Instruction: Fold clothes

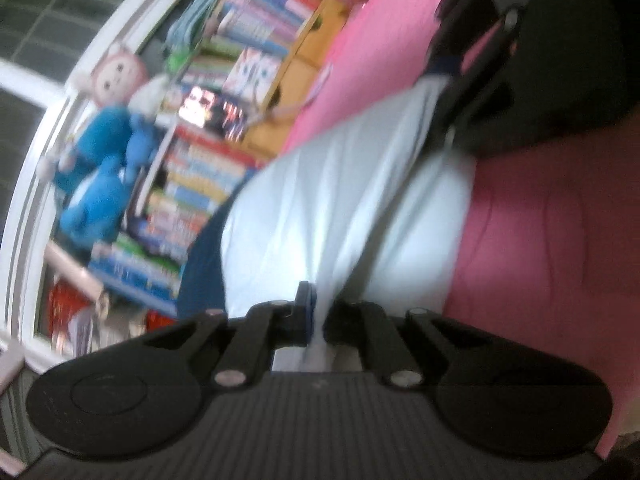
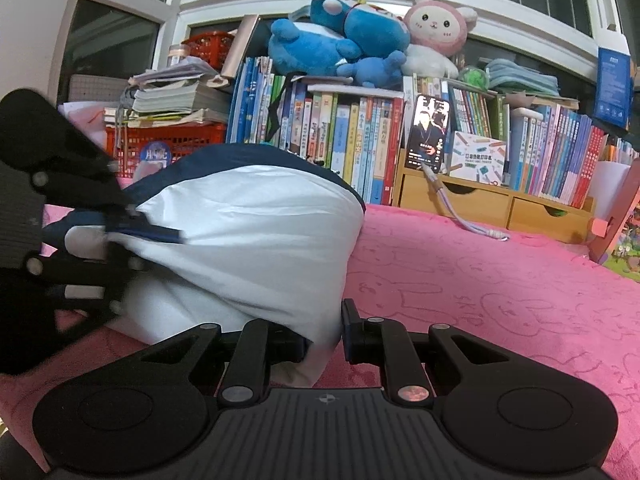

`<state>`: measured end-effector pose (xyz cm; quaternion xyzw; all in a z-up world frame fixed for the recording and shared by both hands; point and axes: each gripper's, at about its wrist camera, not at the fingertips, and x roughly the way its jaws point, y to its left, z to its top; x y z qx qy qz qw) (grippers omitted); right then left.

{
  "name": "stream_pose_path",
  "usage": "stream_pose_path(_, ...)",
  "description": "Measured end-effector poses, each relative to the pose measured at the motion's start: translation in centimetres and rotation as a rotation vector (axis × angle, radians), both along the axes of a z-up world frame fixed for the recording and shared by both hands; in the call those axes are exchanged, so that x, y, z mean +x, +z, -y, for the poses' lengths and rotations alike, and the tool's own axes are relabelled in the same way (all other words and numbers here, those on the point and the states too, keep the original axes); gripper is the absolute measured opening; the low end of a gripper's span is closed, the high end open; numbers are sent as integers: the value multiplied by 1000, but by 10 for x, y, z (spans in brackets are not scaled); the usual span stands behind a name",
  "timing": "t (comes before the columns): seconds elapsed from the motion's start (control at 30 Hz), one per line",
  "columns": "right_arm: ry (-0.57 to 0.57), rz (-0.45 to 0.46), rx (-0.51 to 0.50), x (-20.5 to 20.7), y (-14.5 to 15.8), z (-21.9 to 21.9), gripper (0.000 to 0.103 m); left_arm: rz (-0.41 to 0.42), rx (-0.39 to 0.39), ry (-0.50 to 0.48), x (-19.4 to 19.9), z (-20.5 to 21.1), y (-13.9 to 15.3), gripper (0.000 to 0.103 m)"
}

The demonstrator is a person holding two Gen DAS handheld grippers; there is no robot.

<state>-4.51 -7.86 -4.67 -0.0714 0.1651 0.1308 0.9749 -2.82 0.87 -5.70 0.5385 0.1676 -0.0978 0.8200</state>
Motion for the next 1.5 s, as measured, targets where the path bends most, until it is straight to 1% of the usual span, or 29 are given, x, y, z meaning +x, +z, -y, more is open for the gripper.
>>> stream_pose_path(0.07,0,5,-7,-1,0,-1,18,-1,1,51,-3,-11,-1,5)
stream_pose_path(0.27,11,24,-40,-4,-2,-5,18,-28,-34,167,-12,-39,-3,6)
stream_pose_path(0.4,11,11,-27,-2,-1,-2,18,-41,-92,246,-17,-54,-5,6)
stream_pose_path(0.53,8,17,-39,-3,-2,-3,18,-54,-105,284,-19,-55,-9,6)
stream_pose_path(0.6,6,15,-38,-2,-2,-3,18,-76,-133,318,-19,-59,-11,3)
stream_pose_path(0.7,4,10,-37,-2,-2,-2,18,-71,-159,348,-24,-64,-11,3)
stream_pose_path(0.8,7,6,-39,-2,-2,-2,19,-73,-213,383,-31,-70,-7,4)
stream_pose_path(0.87,7,4,-39,-3,-2,-3,19,-77,-284,421,-36,-76,-1,5)
stream_pose_path(0.93,5,-1,-34,-5,-2,-3,22,-82,-406,463,-42,-83,9,7)
stream_pose_path(0.97,4,-3,-32,-5,-2,-2,27,-83,-483,484,-46,-87,14,8)
stream_pose_path(1.0,6,-26,-14,-7,-4,-2,30,-83,-557,500,-50,-89,18,9)
stream_pose_path(1.03,7,-49,4,-9,-6,-2,30,-82,-630,515,-54,-91,22,10)
stream_pose_path(1.07,9,-72,21,-10,-9,-2,31,-80,-681,525,-57,-91,23,10)
stream_pose_path(1.1,4,-64,29,-12,-9,-2,32,-77,-731,536,-60,-91,25,9)
stream_pose_path(1.13,-7,-77,51,-9,-8,0,34,-76,-779,544,-62,-91,27,9)
stream_pose_path(1.2,-30,-101,95,-3,-7,4,49,-77,-864,552,-68,-90,29,10)
stream_pose_path(1.27,-29,-114,119,0,-6,7,50,-81,-950,551,-72,-89,32,11)
stream_pose_path(1.33,-28,-127,143,3,-6,11,46,-81,-1021,542,-74,-89,36,11)
stream_pose_path(1.37,-28,-133,155,4,-6,12,29,-84,-1061,534,-75,-90,38,12)
stream_pose_path(1.4,-9,-136,162,4,-6,12,20,-88,-1102,528,-75,-91,40,12)
stream_pose_path(1.5,4,-149,183,5,-2,15,18,-122,-1257,523,-76,-94,41,16)
